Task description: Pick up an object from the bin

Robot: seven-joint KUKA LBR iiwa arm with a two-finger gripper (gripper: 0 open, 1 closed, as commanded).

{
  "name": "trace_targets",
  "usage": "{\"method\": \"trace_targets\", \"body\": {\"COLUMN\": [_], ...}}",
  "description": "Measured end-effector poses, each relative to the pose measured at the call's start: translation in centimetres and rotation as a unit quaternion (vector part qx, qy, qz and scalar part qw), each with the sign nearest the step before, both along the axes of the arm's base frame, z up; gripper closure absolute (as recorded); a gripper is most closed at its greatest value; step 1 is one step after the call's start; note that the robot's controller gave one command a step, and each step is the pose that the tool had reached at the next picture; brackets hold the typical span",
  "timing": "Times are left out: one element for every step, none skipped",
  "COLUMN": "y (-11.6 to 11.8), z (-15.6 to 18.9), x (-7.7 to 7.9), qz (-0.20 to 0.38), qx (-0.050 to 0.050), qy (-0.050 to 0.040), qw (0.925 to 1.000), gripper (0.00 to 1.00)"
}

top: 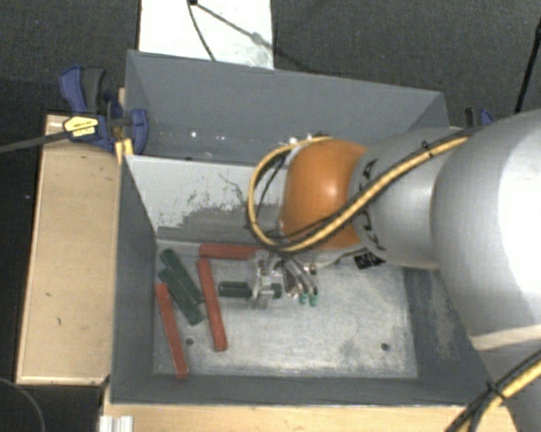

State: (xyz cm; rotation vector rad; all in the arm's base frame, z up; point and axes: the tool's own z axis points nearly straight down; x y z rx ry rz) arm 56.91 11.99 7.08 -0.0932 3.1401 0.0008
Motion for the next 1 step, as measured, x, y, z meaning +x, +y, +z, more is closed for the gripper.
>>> {"method": "trace_targets", "body": {"y": [-1.64], "z": [13.97], "x": [-0.92], "qz": [0.0], "qx": [0.001], "qy": [-0.005], "qw": [1.0], "gripper": [1.0]}}
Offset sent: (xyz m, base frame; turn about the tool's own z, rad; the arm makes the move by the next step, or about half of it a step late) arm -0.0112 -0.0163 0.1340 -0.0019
